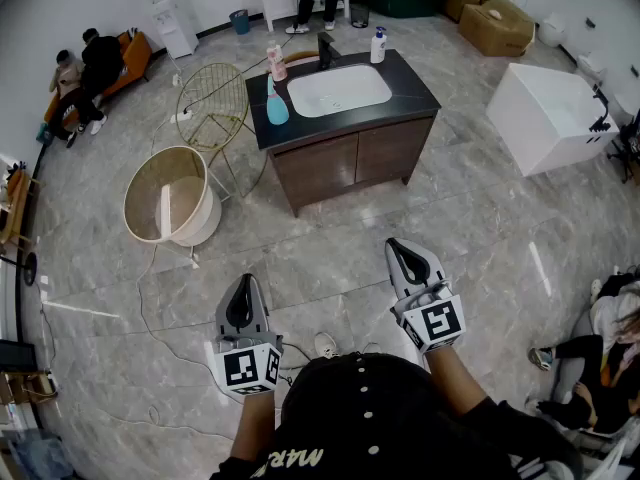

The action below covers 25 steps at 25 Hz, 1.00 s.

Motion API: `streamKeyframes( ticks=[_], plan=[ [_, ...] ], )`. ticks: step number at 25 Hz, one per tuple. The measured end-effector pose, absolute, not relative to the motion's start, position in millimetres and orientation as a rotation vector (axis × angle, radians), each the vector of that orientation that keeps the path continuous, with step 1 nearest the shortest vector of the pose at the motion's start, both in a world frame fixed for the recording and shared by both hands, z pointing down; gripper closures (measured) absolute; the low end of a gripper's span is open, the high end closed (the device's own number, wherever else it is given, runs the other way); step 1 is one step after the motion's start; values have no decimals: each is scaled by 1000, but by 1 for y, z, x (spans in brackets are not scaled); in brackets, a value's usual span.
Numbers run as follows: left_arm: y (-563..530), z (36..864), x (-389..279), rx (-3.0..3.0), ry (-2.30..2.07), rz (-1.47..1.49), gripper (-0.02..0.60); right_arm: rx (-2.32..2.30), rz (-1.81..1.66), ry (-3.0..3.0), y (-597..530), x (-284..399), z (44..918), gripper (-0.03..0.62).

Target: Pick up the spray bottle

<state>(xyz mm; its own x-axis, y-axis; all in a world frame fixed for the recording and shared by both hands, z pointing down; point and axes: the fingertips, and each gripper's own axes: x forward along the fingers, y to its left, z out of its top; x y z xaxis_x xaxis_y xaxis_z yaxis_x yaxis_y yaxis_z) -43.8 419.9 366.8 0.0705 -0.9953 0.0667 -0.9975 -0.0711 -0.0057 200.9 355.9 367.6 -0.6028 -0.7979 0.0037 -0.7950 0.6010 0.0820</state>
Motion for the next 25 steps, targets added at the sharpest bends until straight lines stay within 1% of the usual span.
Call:
streamKeyframes(
  ticks=[25],
  plan=[
    [380, 386, -91, 2306, -2044, 111, 561, 1460, -54, -2783, 322, 153, 375, 600]
  ],
)
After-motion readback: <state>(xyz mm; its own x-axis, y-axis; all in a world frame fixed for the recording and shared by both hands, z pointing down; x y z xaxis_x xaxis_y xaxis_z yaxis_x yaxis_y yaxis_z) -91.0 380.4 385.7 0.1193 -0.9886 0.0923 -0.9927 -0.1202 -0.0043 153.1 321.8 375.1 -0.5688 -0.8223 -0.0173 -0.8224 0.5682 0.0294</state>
